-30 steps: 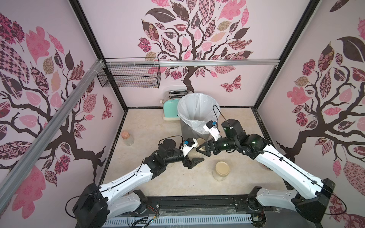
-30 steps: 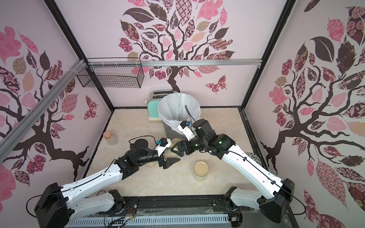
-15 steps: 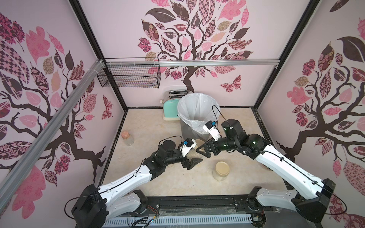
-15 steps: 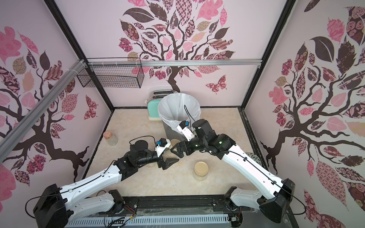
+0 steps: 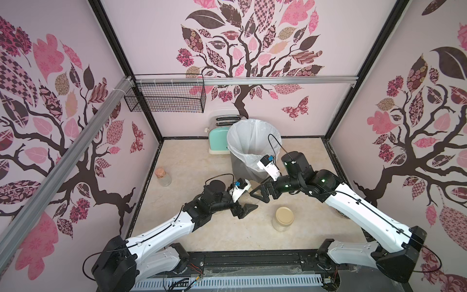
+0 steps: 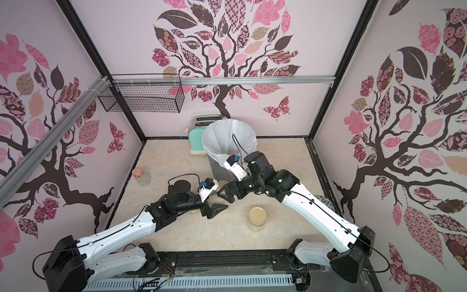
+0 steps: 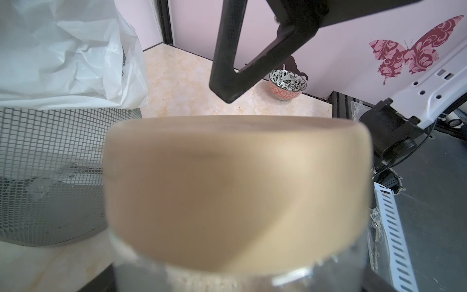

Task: Empty moldy rice from jars
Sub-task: Unscrew the lid from the jar.

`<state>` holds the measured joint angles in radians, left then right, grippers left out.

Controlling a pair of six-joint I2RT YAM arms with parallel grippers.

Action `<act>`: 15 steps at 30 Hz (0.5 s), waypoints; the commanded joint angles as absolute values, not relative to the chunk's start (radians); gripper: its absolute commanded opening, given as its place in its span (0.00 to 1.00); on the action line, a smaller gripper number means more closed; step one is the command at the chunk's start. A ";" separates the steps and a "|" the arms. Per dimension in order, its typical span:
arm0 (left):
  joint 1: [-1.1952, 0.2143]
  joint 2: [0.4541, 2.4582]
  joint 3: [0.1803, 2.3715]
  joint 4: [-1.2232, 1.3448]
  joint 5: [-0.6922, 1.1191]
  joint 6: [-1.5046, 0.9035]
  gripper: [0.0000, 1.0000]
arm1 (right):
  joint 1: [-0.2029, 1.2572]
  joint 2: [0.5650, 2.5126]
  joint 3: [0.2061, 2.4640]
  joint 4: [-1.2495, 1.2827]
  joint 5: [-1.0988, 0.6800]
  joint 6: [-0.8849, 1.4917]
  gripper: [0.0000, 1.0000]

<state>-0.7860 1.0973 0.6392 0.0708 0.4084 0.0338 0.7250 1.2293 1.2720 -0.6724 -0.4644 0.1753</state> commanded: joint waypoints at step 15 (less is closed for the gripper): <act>-0.784 1.052 0.671 0.130 0.419 0.046 0.70 | 0.730 1.241 1.269 -0.673 -0.456 0.164 0.99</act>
